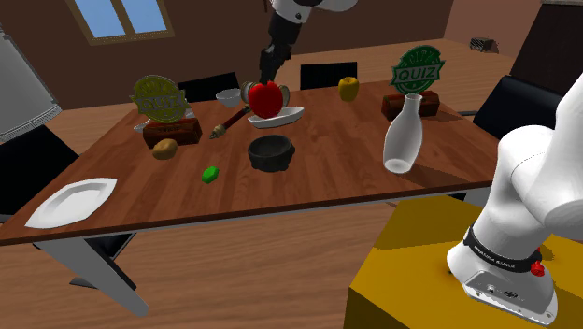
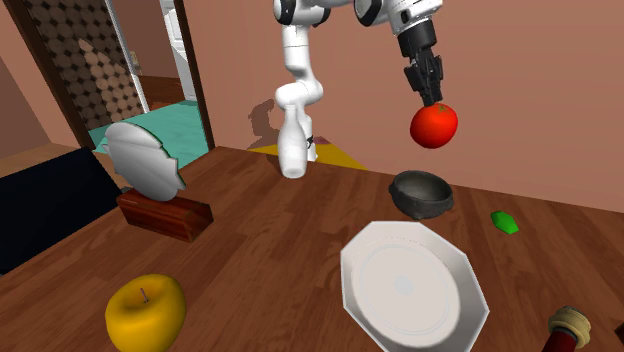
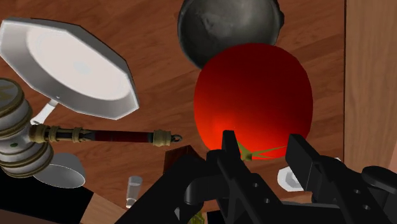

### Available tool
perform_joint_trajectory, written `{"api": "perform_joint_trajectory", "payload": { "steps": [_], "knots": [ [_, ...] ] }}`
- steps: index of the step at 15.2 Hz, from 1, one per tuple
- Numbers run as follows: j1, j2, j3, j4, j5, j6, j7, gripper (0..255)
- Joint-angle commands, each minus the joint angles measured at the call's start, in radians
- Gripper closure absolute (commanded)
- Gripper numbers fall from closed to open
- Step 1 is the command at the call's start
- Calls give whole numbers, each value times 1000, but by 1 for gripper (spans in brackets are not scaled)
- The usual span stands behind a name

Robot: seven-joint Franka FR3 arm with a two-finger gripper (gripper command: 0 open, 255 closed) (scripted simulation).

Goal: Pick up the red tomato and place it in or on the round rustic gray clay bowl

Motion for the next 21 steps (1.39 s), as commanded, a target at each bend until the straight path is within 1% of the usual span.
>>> {"api": "perform_joint_trajectory", "payload": {
  "steps": [1,12,21],
  "knots": [
    [1,-2,1,-29,3,28,-4,255],
    [5,21,-1,-151,40,168,-47,255],
    [10,60,-3,-231,92,281,-99,255]
  ]
}}
